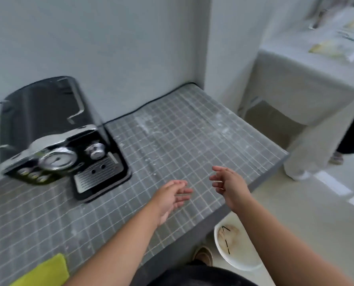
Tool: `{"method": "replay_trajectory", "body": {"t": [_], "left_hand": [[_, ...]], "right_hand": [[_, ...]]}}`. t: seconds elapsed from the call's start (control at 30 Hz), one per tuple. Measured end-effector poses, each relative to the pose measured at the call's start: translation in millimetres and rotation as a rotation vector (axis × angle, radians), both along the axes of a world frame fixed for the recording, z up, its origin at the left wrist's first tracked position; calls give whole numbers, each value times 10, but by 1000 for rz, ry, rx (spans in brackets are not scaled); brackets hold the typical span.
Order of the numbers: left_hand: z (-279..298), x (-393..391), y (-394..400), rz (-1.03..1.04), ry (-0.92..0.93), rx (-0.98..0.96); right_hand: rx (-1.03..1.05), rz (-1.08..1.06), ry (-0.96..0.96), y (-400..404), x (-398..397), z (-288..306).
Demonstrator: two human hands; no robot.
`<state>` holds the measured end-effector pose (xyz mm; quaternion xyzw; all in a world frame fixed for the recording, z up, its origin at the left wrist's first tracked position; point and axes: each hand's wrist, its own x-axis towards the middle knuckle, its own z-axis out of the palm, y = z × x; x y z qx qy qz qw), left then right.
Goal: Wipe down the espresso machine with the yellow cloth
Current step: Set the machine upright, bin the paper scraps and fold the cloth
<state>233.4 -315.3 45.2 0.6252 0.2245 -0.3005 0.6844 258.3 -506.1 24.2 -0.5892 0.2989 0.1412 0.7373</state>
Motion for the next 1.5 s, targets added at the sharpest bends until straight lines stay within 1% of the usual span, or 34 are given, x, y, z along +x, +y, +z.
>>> {"method": "replay_trajectory", "body": {"t": [0.1,0.17,0.27,0.33,0.4,0.5,0.6,0.67,0.7,0.73,0.77,0.83,0.9,0.97,1.0,1.1,1.13,1.17,1.23,1.3,1.37,1.43,1.5], "left_hand": [[13,-213,590,199,-21,53],[-32,-410,937,281,-44,146],[-226,-777,1434,261,-91,492],[-357,-1083,1705,239,-66,670],[-477,-1381,1910,240,-86,760],[-553,-1733,2125,275,-175,839],[-604,-2008,2383,422,-211,975],[-667,-2171,2620,514,-156,1159],[-709,-2242,2753,532,-90,1249],[-763,-2315,2885,533,6,1309],[-823,-2382,3013,525,117,1327],[-921,-2476,3199,485,299,1297],[-980,-2498,3274,429,318,1300],[-981,-2449,3270,432,218,1293],[-962,-2430,3251,467,152,1248],[-840,-2471,3180,634,1,1005],[-783,-2512,3158,667,-34,972],[-726,-2566,3136,684,-73,987],[-626,-2669,3098,721,-156,1028],[-514,-2709,3027,777,-221,956],[-441,-2696,2930,831,-232,770],[-403,-2669,2850,870,-210,496],[-407,-2662,2814,857,-186,312]], "right_hand": [[-5,233,50,607,79,95],[-26,382,69,994,45,106],[-136,636,46,1494,-89,3],[-215,772,45,1769,-243,-121],[-250,864,62,1998,-413,-237],[-258,967,85,2276,-637,-352],[-265,1031,100,2535,-813,-401],[-286,1073,91,2732,-911,-419],[-306,1105,71,2845,-957,-425],[-334,1146,35,2965,-1001,-424],[-368,1191,-15,3095,-1041,-430],[-436,1295,-145,3366,-1108,-433],[-535,1418,-275,3627,-1163,-442],[-650,1490,-374,3817,-1206,-482],[-692,1486,-400,3877,-1233,-505],[-716,1395,-416,3941,-1309,-520],[-689,1383,-419,3937,-1322,-522],[-624,1370,-412,3916,-1333,-500],[-405,1314,-351,3853,-1370,-428],[-239,1240,-326,3765,-1432,-349],[-181,1179,-356,3680,-1492,-291],[-149,1085,-381,3616,-1516,-268],[-118,1028,-382,3591,-1494,-251]]}}
